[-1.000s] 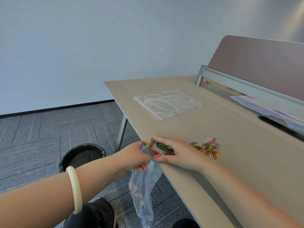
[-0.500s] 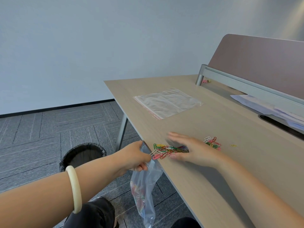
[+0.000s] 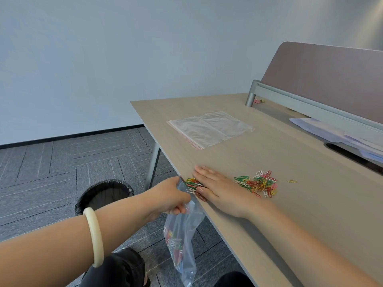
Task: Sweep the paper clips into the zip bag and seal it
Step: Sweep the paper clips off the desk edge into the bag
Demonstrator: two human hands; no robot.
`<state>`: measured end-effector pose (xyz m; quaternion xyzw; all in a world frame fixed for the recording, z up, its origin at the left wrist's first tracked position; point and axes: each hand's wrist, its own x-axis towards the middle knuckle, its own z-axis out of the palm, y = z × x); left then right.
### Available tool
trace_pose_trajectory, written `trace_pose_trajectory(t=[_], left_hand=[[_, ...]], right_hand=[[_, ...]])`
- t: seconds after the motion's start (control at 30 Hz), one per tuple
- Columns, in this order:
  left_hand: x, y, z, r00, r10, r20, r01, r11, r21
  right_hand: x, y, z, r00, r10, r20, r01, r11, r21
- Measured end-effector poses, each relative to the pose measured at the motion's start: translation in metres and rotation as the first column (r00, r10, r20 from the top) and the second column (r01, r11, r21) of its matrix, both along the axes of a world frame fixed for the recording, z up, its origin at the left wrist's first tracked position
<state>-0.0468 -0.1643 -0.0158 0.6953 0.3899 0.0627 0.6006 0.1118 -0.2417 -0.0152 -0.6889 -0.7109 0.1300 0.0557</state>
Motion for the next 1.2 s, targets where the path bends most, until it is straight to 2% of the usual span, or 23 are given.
trace_pose_trajectory(t=[0.1,0.17,0.27,0.4,0.53,0.87,0.97,1.03,1.1,1.2], left_hand=[[-0.001,-0.001,0.0,1.0,-0.004,0.003,0.004,1.0,0.004],[-0.002,-0.001,0.001,1.0,-0.006,0.005,0.006,1.0,0.003],[-0.003,-0.001,0.001,1.0,-0.011,0.004,0.011,1.0,0.005],[-0.003,-0.002,0.002,1.0,-0.021,-0.006,0.021,1.0,0.014],[-0.001,-0.008,0.0,0.999,-0.041,-0.021,0.041,0.999,0.02],[-0.003,-0.01,-0.003,0.999,-0.036,-0.005,0.036,0.999,0.012],[-0.002,-0.006,-0.002,0.999,-0.036,0.015,0.036,0.999,0.004],[-0.002,-0.004,-0.002,0.999,-0.031,0.027,0.031,0.999,-0.006],[-0.002,-0.002,-0.003,0.999,-0.024,0.033,0.025,1.0,-0.014],[-0.001,-0.001,-0.004,0.999,-0.019,0.037,0.019,1.0,-0.017]], right_hand=[[-0.002,-0.001,0.011,0.974,-0.013,-0.225,0.023,0.999,0.041],[0.009,-0.003,0.02,0.959,-0.042,-0.279,0.067,0.995,0.078],[0.04,-0.015,0.031,0.97,-0.1,-0.221,0.118,0.991,0.07],[0.055,-0.042,0.021,0.982,-0.18,-0.065,0.175,0.982,-0.073],[0.036,-0.044,-0.001,0.989,-0.134,0.065,0.138,0.989,-0.059],[0.003,-0.018,0.008,0.999,-0.026,-0.018,0.026,1.0,-0.013],[-0.005,-0.01,0.005,0.992,0.001,-0.122,0.005,0.999,0.046],[-0.01,-0.004,0.001,0.961,-0.001,-0.275,0.024,0.997,0.077],[-0.014,0.001,0.0,0.896,-0.025,-0.444,0.068,0.994,0.082],[-0.012,0.004,0.001,0.783,-0.048,-0.62,0.141,0.985,0.101]])
